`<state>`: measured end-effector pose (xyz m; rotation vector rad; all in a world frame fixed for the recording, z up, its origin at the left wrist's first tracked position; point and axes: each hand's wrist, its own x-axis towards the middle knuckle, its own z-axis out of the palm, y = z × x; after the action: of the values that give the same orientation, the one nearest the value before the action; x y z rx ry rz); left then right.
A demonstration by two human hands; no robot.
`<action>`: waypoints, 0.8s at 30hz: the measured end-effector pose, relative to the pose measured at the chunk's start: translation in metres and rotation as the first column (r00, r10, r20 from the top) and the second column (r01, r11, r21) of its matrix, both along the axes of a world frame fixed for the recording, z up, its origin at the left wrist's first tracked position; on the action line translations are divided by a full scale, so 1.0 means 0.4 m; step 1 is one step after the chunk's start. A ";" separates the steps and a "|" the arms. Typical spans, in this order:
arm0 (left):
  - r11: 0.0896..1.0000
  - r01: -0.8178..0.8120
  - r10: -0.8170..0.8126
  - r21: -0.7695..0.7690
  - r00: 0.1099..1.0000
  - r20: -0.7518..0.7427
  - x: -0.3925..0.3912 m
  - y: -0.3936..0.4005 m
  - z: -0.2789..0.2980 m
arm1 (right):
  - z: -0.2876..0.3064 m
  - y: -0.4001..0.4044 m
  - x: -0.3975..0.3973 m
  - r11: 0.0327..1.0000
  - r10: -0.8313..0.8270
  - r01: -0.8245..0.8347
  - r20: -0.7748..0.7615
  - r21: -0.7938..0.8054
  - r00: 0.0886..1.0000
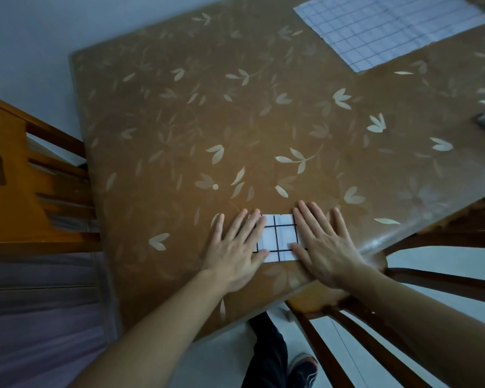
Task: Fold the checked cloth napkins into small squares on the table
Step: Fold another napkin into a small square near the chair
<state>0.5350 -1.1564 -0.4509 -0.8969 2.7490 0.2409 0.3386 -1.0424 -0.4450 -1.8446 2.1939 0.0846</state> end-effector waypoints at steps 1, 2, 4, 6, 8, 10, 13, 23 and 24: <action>1.000 0.006 -0.006 0.000 1.000 0.008 0.002 0.000 0.002 | 0.005 -0.002 0.003 1.000 0.000 0.000 -0.003 0.010 1.000; 1.000 0.008 -0.008 -0.001 1.000 0.010 0.002 0.001 0.004 | 0.011 -0.002 0.006 1.000 -0.007 0.007 -0.005 0.009 1.000; 1.000 0.007 -0.007 -0.006 1.000 0.007 0.000 0.003 0.005 | 0.027 0.009 0.015 0.996 -0.067 0.068 0.021 -0.055 0.998; 1.000 0.000 0.000 -0.002 1.000 0.000 0.000 0.004 0.005 | 0.040 0.037 0.018 0.970 -0.201 0.213 0.108 -0.117 0.974; 1.000 -0.012 0.012 -0.003 1.000 -0.003 -0.001 0.008 0.002 | 0.058 0.067 0.021 0.917 -0.373 0.395 0.239 -0.052 0.897; 0.999 -0.038 0.038 0.007 0.999 -0.011 -0.005 0.014 -0.003 | 0.072 0.078 0.036 0.854 -0.505 0.518 0.327 0.054 0.799; 0.998 -0.064 0.064 0.026 0.998 -0.023 -0.008 0.019 -0.012 | 0.078 0.051 0.064 0.788 -0.595 0.597 0.430 0.148 0.679; 0.963 -0.243 0.259 0.116 0.954 -0.153 -0.002 0.101 0.014 | 0.132 0.021 0.087 0.757 -0.472 0.644 0.774 0.111 0.422; 0.949 -0.269 0.300 0.162 0.931 -0.211 -0.008 0.114 0.029 | 0.147 0.035 0.076 0.768 -0.439 0.632 0.803 0.102 0.404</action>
<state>0.5319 -1.1107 -0.4393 -1.3061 2.7572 0.6086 0.3691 -1.0282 -0.3864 -0.7958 1.9799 -0.9762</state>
